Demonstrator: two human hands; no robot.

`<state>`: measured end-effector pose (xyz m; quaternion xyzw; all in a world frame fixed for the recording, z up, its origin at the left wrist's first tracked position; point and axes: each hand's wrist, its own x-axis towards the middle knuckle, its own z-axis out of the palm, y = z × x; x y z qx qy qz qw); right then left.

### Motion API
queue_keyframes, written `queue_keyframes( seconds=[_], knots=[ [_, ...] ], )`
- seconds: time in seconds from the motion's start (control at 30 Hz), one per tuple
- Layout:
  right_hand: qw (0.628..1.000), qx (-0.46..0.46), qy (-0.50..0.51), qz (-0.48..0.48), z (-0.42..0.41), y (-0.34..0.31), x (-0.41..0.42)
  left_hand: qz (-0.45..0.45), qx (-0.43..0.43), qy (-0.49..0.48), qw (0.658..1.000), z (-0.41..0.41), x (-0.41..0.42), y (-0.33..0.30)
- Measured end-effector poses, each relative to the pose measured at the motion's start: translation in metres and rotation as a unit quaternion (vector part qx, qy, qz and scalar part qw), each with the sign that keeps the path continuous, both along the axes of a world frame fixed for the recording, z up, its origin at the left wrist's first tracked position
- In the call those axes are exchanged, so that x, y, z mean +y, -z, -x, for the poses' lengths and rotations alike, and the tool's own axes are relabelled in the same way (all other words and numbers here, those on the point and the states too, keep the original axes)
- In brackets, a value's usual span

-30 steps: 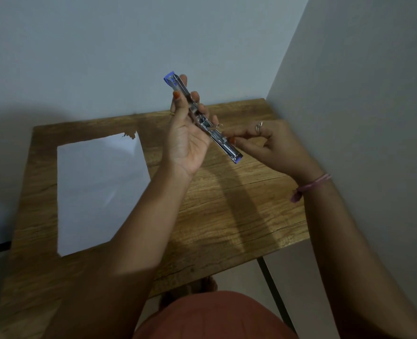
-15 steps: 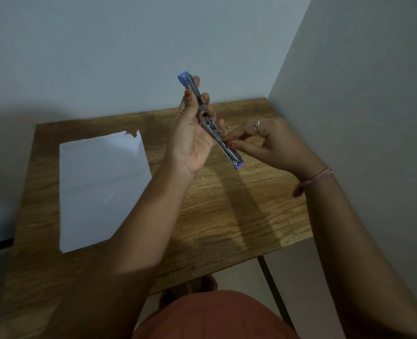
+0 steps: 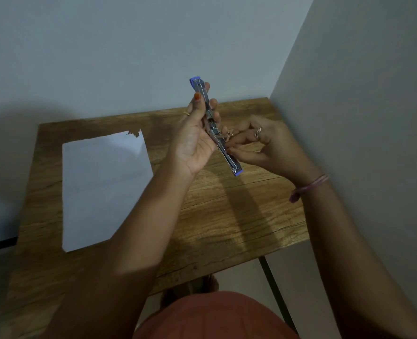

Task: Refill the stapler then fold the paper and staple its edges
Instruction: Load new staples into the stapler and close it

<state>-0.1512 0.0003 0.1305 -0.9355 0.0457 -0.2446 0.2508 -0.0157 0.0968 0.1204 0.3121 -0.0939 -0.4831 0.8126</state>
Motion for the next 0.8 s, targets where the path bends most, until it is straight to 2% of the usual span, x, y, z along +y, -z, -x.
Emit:
queue_keyframes(
  seconds=[0.17,0.37,0.8],
  knots=[
    [0.999,0.001,0.002,0.055,-0.0002,-0.0005,0.0067,-0.029,-0.015,-0.003,0.999,-0.0003,0.0010,0.0012],
    [0.998,-0.012,0.038,-0.045,0.0035,0.0037,0.0085,-0.031,0.004,-0.003,1.000,-0.0009,0.0010,0.0007],
    [0.993,-0.024,0.045,-0.110,0.0064,0.0082,0.0094,-0.005,0.027,0.001,1.000,-0.0044,0.0011,0.0042]
  ],
)
